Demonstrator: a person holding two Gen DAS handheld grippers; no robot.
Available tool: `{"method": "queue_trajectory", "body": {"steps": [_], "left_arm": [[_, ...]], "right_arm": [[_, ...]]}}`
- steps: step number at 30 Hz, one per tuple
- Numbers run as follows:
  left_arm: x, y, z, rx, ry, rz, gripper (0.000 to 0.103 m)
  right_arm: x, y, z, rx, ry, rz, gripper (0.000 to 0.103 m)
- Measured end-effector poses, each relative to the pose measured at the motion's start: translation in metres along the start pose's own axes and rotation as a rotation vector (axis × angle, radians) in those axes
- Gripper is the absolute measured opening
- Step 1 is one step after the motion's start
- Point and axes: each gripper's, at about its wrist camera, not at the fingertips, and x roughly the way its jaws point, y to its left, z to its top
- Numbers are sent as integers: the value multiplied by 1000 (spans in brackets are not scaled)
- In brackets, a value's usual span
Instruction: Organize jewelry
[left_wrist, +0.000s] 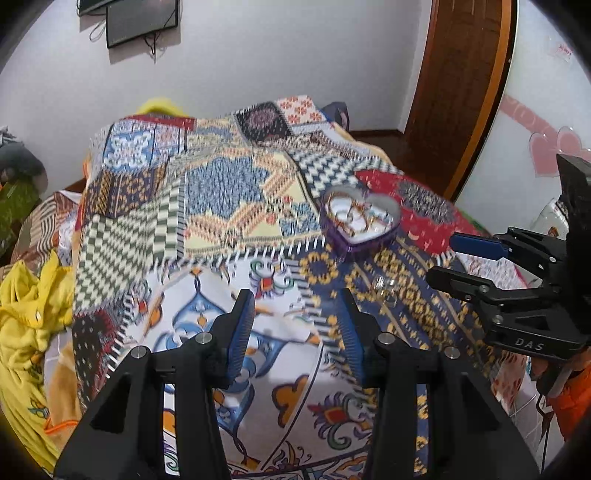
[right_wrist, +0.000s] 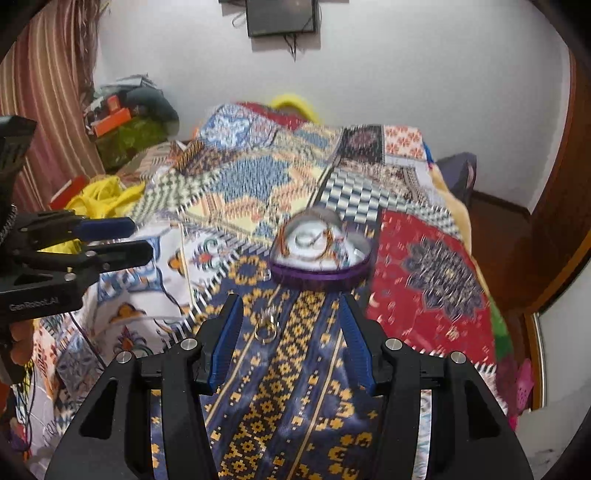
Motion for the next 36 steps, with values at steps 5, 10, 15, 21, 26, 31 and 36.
{"method": "queue_trajectory", "body": {"steps": [5,10,15,21,26,31,36], "left_arm": [[14,1,-10,-1,31,7,45],[24,4,-12,-23,35,-6,45],[32,3,-12,-35,42,-33,43],[36,-5,-15,-26,56,-61,30],[37,-14,-17,-22,65,-81,28],[35,-24,-21,-17,77,-112,21],[37,-35,-29,-9,108,-143,18]], "right_arm": [[20,4,-8,2,46,12,50],[41,3,-6,15,81,28,45],[56,4,-4,15,118,32,25],[61,3,-3,4,135,45,14],[50,0,-5,11,114,46,14],[27,-12,-5,51,64,43,14],[6,-19,-10,65,29,17,14]]}}
